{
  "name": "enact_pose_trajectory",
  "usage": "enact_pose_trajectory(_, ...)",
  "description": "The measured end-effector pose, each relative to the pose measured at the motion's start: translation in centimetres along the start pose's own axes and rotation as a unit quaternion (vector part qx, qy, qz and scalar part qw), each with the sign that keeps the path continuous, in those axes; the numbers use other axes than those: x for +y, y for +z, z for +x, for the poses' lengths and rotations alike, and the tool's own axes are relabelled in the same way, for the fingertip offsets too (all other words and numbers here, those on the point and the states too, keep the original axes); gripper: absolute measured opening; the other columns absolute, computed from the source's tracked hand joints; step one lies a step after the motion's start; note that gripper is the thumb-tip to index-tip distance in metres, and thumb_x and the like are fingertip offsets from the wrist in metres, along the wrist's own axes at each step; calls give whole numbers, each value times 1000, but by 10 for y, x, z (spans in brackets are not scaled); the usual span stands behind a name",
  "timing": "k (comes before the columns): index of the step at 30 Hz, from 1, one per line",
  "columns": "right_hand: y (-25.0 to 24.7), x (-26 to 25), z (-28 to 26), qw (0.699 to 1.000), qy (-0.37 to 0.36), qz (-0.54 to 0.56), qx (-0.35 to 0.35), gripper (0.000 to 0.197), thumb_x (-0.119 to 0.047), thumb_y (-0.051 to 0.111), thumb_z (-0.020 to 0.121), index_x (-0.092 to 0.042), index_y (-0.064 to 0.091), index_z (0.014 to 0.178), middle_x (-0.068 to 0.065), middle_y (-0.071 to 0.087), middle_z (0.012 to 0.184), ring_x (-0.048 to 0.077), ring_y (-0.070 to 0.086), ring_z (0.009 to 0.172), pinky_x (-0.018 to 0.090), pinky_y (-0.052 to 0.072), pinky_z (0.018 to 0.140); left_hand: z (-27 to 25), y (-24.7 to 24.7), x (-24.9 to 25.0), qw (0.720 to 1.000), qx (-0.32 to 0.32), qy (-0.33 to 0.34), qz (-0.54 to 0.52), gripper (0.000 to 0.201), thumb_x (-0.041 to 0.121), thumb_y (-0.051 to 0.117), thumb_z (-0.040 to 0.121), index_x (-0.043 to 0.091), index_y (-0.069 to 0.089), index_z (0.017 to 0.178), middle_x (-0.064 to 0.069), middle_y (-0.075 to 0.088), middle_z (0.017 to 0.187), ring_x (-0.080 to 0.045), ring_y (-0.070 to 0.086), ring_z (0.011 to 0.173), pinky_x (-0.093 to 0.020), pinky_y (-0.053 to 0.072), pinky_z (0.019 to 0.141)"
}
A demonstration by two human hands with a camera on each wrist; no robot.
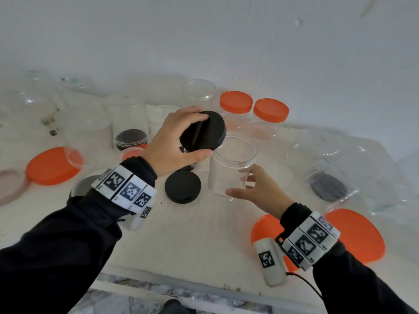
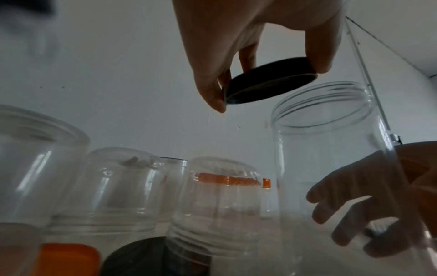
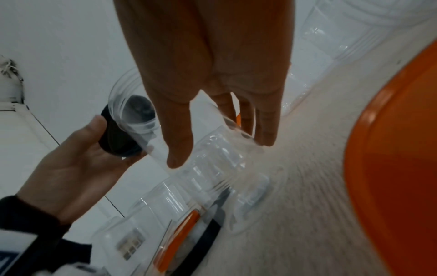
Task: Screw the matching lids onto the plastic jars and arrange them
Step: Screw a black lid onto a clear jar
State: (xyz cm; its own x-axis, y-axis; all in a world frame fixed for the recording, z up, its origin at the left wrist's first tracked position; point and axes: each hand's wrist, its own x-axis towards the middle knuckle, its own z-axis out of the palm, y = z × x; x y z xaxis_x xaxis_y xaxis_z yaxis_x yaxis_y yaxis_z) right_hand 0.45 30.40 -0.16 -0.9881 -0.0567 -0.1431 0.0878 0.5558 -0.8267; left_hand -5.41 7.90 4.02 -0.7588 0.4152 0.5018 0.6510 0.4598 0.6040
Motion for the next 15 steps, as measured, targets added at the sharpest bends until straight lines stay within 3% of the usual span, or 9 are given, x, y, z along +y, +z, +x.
enact_pose_trajectory(4,4,-2,-1,999,-17,15,31,63,-26,80,70,-17,40,118,-2,48,122,14,49,107,13,45,72,11,10,14,999,-20,8,-27,68,52,61,69,16,51,125,-1,47,130,-16,42,120,-26,38,98)
enact_pose_trajectory(8,8,0,2,997,-34,20,66,65,-25,82,67,-11,45,119,0,47,121,12,48,108,21,46,89,18,23,20,998,-50,22,-25,66,55,59,68,18,53,123,2,49,128,-14,41,118,-17,33,98)
enact_pose_trajectory(15,11,2,2,996,-45,13,74,54,-24,83,67,-13,49,108,4,53,112,15,52,104,20,47,88,23,35,21,997,-67,41,-6,66,57,59,68,17,56,120,7,49,127,-14,39,116,-12,29,96)
